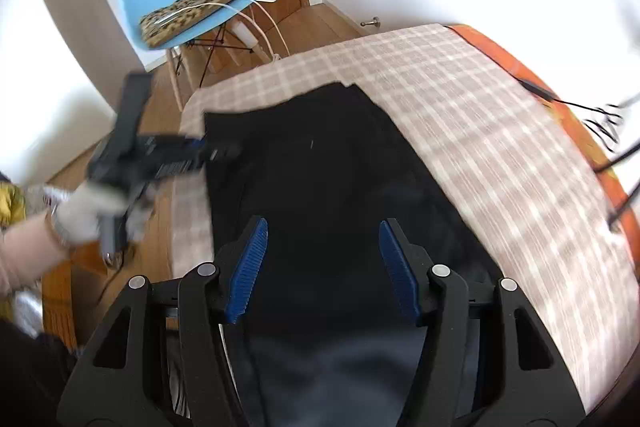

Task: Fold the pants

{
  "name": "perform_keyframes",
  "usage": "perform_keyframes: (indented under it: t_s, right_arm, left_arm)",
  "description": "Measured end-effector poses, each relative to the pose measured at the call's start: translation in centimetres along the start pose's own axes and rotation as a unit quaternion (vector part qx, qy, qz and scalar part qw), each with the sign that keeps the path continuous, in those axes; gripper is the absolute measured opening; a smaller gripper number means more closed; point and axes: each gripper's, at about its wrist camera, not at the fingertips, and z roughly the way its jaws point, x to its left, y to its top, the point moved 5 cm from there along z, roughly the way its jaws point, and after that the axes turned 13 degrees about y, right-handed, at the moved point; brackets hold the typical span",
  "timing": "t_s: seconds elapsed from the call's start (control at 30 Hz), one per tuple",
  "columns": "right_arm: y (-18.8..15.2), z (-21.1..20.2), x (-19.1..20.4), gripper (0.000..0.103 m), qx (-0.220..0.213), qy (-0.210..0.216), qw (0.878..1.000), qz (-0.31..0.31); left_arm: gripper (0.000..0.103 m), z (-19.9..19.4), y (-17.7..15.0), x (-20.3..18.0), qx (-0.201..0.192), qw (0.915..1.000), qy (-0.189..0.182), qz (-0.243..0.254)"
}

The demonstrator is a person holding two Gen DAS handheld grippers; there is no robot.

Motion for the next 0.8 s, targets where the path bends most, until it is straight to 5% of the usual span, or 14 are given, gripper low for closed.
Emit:
perform_keyframes:
  t_s: [0.1, 0.27, 0.8]
  right_arm:
    - [2.9, 3.4, -1.1, 0.061, 0.004, 0.002, 1.000, -0.002]
    - [6.2, 8.4, -3.2, 0.061, 0.013, 0.015, 1.000, 0.000]
    - [9.2, 16.0, -7.4, 0.048, 0.075, 0.010, 0.997, -0.008]
  left_arm:
    - [0.018, 0.0, 0.1, -0.3, -0.002, 0.9998, 0.005, 0.018]
    - [0.043, -0.3, -0.2, -0.9, -0.003, 0.9988, -0.020, 0.043]
    - [0.044, -0.6, 0.8, 0.5, 0.003, 0.9965, -0.084, -0.006]
